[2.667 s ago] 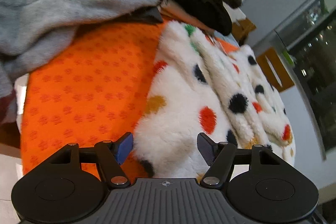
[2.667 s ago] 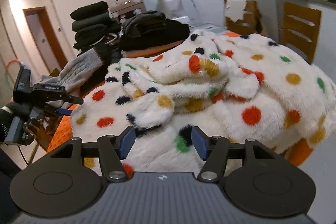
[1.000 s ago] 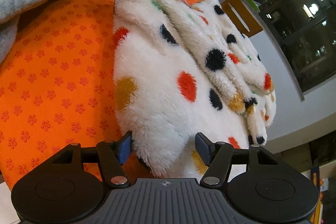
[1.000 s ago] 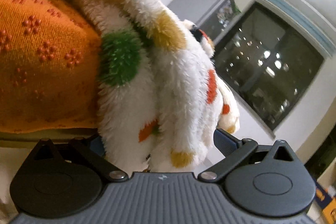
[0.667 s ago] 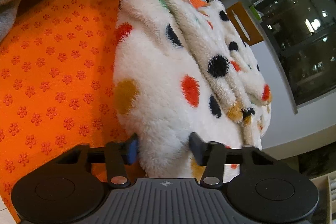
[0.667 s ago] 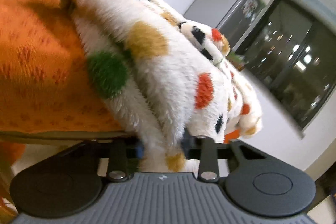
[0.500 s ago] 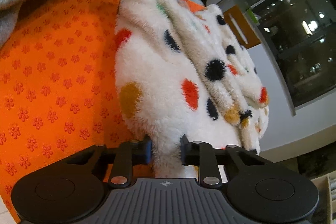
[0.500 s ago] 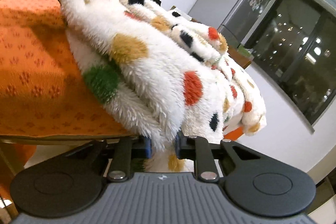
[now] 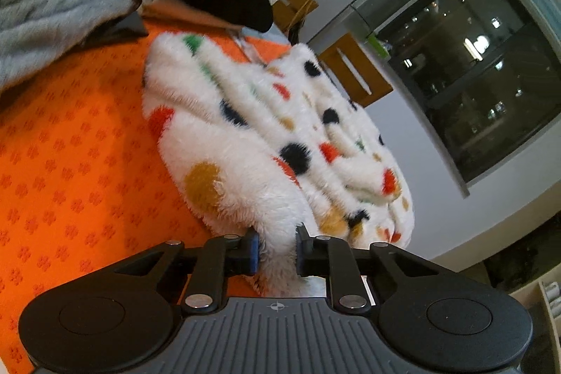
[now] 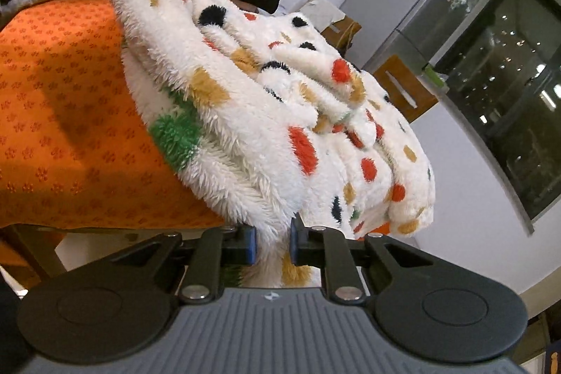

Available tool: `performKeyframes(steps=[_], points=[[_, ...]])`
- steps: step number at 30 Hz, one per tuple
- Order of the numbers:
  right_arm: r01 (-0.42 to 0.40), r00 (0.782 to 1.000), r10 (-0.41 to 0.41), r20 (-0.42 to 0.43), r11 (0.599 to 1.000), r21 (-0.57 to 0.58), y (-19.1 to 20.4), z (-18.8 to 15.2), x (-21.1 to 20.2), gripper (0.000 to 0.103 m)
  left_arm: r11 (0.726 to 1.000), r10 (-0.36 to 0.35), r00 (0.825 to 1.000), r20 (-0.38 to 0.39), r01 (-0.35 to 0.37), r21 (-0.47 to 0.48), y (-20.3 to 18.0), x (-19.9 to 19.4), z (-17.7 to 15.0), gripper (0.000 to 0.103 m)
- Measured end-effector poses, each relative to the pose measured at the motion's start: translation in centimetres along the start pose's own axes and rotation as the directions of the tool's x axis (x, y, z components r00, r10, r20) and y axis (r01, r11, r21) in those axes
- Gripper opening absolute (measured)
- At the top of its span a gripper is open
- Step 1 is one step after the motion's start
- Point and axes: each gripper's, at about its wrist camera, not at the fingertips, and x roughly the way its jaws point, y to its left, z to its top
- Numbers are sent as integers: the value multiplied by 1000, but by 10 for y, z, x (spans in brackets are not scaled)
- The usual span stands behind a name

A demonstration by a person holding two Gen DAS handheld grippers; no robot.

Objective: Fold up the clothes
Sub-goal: 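Grasp the blanket's folded edge with the right tool while the left tool grasps beside it, then lift the blanket edge with both tools and fold it over the blanket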

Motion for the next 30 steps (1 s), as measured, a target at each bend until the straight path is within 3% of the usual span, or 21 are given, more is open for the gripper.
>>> performKeyframes(steps=[8, 15, 23, 30], points=[[-143, 989, 143, -26, 990, 3, -34, 15, 1, 20, 998, 66, 995, 72, -66, 1, -30, 0, 11, 21], [-315, 949, 315, -12, 949, -12, -75, 22, 10, 19, 985, 173, 976, 132, -168, -51, -63, 14, 26, 20], [-503, 864, 501, 52, 863, 51, -143, 34, 29, 18, 976, 216, 944, 251, -211, -47, -124, 33, 50, 17], [-646, 763, 635, 120, 741, 185, -225, 42, 67, 18, 978, 186, 934, 307, -204, 29, -188, 82, 86, 16]])
